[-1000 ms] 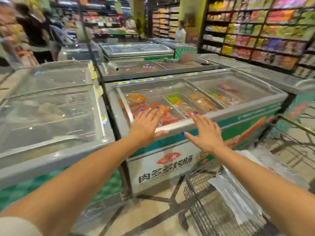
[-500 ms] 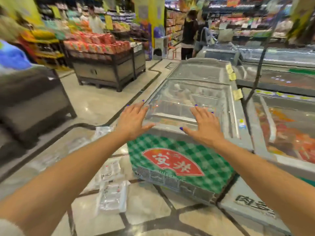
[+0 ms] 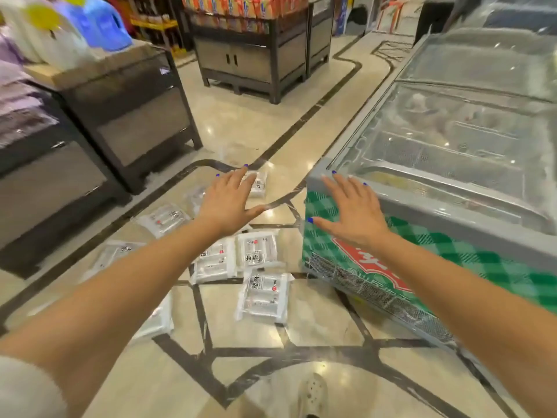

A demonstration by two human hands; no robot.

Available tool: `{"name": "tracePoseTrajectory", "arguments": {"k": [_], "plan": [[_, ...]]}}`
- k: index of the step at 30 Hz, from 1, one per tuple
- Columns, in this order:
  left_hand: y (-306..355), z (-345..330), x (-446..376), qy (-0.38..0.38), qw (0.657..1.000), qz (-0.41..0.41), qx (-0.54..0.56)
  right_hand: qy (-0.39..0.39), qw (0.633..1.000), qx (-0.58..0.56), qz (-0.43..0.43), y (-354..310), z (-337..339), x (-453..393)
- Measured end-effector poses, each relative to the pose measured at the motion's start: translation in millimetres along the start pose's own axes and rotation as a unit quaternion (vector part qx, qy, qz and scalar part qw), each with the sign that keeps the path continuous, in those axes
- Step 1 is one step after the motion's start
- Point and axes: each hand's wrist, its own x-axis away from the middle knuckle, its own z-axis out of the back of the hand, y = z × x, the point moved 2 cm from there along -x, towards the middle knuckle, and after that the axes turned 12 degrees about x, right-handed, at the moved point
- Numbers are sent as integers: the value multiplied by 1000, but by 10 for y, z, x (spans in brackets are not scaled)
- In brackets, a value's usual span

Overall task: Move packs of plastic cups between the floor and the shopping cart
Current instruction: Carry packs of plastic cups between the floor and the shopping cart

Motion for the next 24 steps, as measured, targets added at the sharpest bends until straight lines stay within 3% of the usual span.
{"name": "tracePoseTrajectory", "arguments": {"k": [9, 14, 19, 24], "plan": [[-471, -696, -662, -22, 999, 24, 20, -39, 997, -12, 59, -155, -828, -1058], [-881, -1349, -830, -44, 995, 78, 48, -107, 989, 5, 103, -340, -1558, -1536], [-1261, -2228, -811, -95, 987, 98, 86, -149, 981, 6, 124, -636, -2557, -1719], [-1540, -3523, -729, -136, 973, 158, 102, -185, 973, 6, 141, -753, -3942, -1711]]}}
